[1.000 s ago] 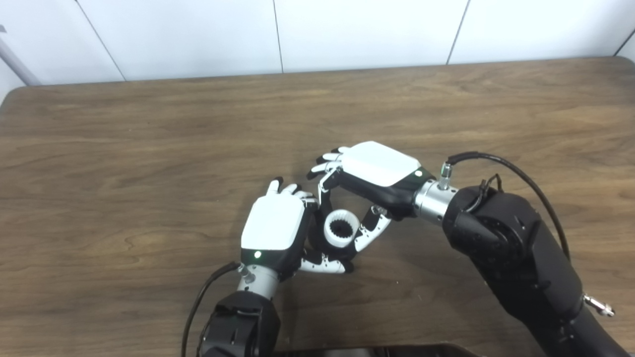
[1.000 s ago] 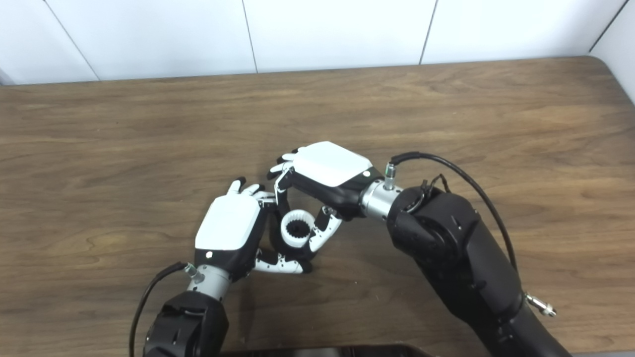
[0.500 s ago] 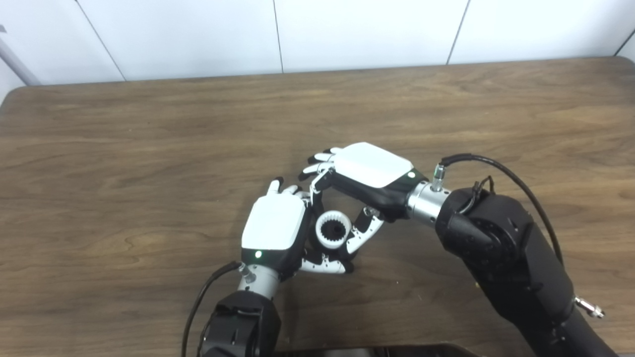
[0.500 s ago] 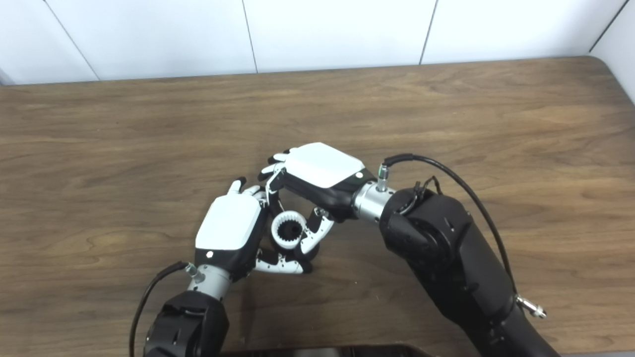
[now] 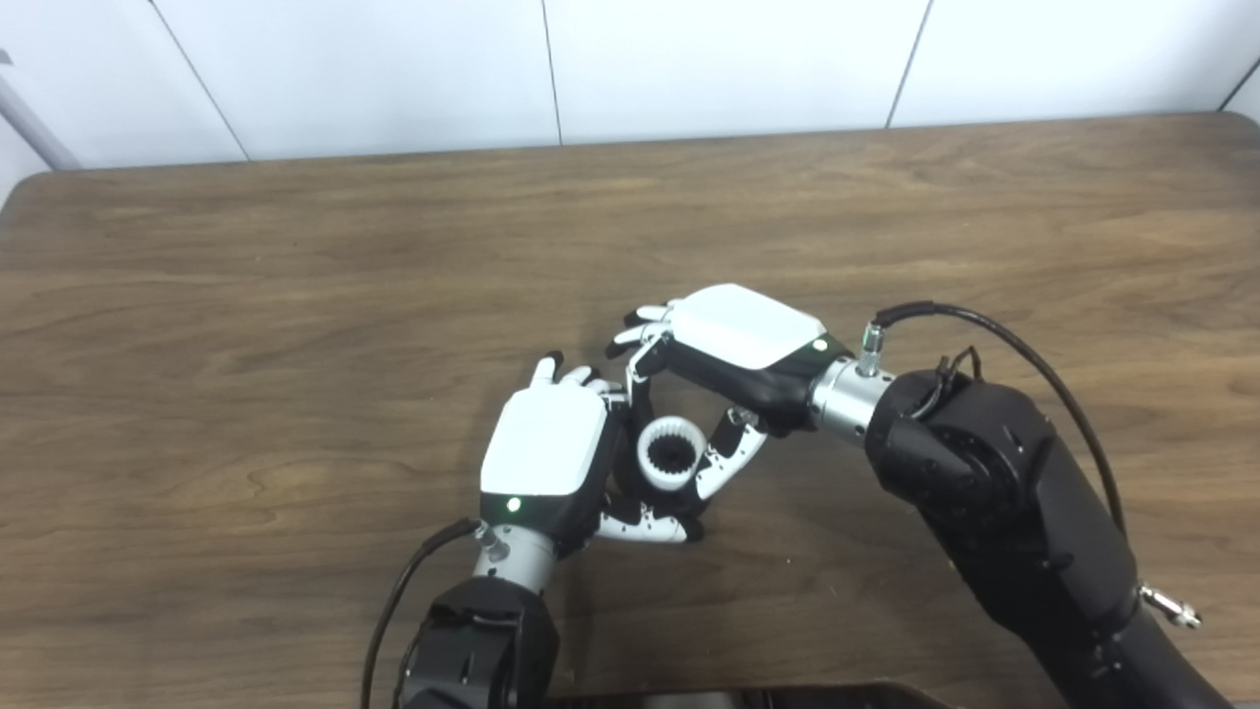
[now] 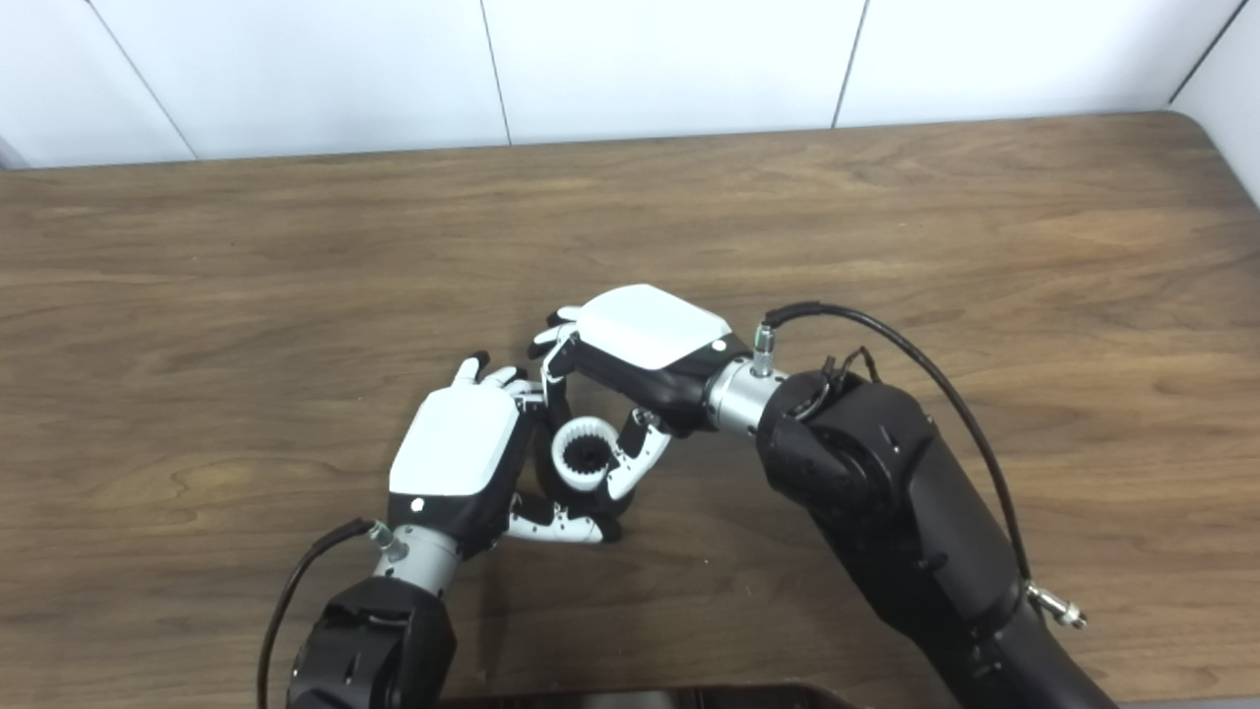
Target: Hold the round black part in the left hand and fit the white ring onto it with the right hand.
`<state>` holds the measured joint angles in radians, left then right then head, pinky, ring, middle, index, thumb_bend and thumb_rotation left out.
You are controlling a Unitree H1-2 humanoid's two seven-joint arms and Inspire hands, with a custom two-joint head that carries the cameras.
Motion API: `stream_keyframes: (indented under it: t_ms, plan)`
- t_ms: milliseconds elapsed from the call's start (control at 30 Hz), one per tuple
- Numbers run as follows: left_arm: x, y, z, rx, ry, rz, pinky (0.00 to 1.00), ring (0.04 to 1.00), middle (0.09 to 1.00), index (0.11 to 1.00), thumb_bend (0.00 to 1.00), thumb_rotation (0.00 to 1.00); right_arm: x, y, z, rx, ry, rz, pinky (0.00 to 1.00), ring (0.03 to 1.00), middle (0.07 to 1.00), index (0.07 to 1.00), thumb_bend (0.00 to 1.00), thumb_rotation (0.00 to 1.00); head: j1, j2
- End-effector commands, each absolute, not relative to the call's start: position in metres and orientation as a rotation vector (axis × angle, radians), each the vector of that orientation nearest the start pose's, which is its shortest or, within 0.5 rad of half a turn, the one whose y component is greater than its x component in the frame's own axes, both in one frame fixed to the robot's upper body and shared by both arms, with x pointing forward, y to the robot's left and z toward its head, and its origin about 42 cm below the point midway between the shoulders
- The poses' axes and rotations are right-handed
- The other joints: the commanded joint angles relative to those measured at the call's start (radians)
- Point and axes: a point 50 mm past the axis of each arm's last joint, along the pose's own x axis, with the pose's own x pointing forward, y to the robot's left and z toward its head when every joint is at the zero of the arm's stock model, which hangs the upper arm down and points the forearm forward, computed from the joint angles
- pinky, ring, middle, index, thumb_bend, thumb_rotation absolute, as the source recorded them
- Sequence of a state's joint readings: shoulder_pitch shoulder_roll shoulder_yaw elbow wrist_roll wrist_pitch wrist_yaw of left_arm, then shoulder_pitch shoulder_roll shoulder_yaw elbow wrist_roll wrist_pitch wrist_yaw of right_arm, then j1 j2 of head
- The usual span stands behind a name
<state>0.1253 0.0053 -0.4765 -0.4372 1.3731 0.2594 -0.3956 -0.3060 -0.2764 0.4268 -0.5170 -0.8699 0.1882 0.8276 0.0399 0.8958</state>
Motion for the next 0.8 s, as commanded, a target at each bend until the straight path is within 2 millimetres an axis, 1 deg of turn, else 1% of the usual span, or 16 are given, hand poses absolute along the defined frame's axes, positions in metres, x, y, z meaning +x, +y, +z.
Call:
stream_keyframes:
  t_ms: [0, 433, 767]
  plan:
    - [0.208, 0.102, 0.155, 1.262, -0.038, -0.403, 1.0, 0.89, 0.773, 0.481, 0.52, 0.06, 0.297, -0.14, 0.264, -1.3, -0.378, 0.745, 0.93, 0.947, 0.867, 0.484, 0.52, 0.14, -0.006, 0.0]
    - [0.208, 0.1, 0.156, 1.273, -0.04, -0.405, 1.0, 0.894, 0.785, 0.483, 0.53, 0.06, 0.294, -0.131, 0.263, -1.246, -0.387, 0.762, 0.91, 0.944, 0.862, 0.483, 0.52, 0.14, -0.006, 0.004]
    - [0.211, 0.1, 0.156, 1.278, -0.041, -0.407, 1.0, 0.889, 0.784, 0.485, 0.53, 0.07, 0.293, -0.125, 0.262, -1.239, -0.386, 0.762, 0.92, 0.942, 0.863, 0.484, 0.52, 0.14, -0.007, 0.002]
